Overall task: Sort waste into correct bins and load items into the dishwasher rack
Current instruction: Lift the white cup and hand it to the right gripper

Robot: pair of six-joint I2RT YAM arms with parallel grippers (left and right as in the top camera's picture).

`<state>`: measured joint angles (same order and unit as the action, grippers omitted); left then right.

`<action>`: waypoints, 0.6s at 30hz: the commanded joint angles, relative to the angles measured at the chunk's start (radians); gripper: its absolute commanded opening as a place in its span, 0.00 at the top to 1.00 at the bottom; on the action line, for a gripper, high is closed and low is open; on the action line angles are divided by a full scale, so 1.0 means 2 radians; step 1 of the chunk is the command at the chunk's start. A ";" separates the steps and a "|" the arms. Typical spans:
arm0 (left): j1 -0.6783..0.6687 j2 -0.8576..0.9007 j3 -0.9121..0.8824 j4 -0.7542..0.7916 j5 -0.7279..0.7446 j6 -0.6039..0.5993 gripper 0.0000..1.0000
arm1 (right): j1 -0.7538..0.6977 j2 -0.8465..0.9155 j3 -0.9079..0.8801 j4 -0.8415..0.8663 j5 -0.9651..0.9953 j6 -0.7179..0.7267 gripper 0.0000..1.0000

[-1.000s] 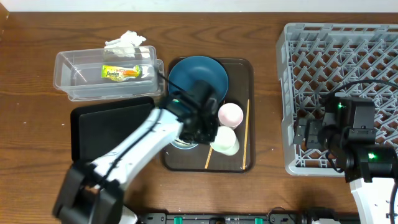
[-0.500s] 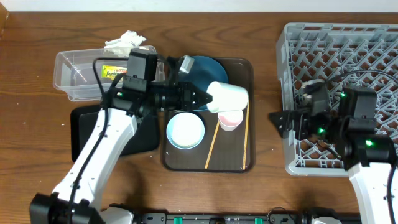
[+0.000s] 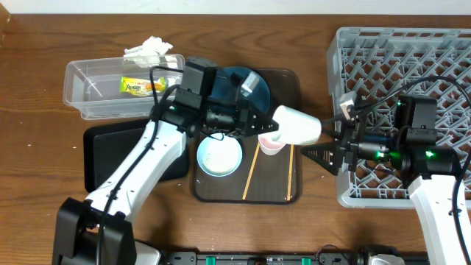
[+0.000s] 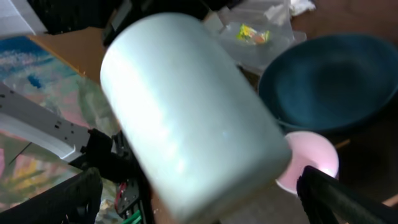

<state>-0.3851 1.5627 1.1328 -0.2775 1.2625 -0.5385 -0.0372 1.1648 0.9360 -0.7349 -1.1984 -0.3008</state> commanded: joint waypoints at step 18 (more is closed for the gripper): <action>-0.008 0.001 -0.001 0.058 0.044 -0.087 0.94 | 0.016 0.000 0.008 0.024 -0.043 -0.032 0.19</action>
<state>-0.3954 1.5627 1.1328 -0.1745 1.3106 -0.6556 -0.0311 1.1648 0.9360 -0.6899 -1.2438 -0.3237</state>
